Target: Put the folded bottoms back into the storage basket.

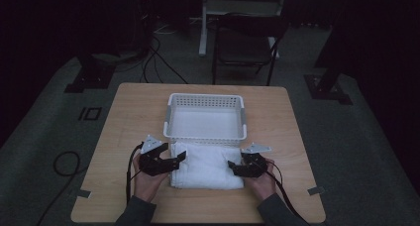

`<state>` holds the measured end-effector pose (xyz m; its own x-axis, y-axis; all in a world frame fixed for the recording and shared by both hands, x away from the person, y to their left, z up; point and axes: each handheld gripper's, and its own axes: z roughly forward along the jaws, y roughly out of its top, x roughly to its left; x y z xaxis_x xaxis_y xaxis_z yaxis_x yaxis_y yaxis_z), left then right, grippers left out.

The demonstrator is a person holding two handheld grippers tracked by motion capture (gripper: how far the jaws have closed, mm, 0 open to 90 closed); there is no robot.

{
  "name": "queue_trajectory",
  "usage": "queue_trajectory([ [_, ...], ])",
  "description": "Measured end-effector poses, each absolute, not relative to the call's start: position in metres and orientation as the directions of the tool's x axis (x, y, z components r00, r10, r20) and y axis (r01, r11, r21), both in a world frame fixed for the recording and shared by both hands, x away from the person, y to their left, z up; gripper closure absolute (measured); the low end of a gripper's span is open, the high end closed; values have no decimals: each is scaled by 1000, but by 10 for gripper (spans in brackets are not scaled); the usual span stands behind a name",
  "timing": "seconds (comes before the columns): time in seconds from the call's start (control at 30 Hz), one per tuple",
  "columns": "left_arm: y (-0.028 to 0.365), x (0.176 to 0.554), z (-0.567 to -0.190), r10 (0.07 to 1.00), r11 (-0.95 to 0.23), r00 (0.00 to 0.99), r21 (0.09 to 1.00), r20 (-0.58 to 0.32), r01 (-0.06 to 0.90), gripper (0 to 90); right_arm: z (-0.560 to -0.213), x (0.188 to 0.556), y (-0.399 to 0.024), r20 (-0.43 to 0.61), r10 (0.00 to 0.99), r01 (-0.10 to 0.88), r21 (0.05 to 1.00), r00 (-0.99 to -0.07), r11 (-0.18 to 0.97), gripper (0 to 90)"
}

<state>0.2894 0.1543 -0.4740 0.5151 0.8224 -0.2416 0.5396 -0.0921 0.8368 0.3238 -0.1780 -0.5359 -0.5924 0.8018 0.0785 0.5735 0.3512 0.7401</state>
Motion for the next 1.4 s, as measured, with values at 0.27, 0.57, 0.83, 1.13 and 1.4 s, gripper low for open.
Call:
queue_trajectory([
  [0.27,141,300,-505,854,-145,473,775,-216,616,82,-536,323,-178,71,804,570,742,-590,353,314],
  [0.57,142,310,-540,862,-177,465,740,-201,649,27,-536,323,-178,75,804,572,742,-589,350,292],
  [0.83,150,320,-555,836,-110,448,702,-318,704,0,-533,323,-181,94,817,590,739,-569,326,239],
  [1.13,150,319,-556,832,-105,450,705,-324,701,0,-520,307,-178,156,802,596,751,-577,283,110],
  [1.4,151,319,-556,818,-113,469,707,-333,698,0,-543,316,-178,276,792,683,694,-545,228,92],
])
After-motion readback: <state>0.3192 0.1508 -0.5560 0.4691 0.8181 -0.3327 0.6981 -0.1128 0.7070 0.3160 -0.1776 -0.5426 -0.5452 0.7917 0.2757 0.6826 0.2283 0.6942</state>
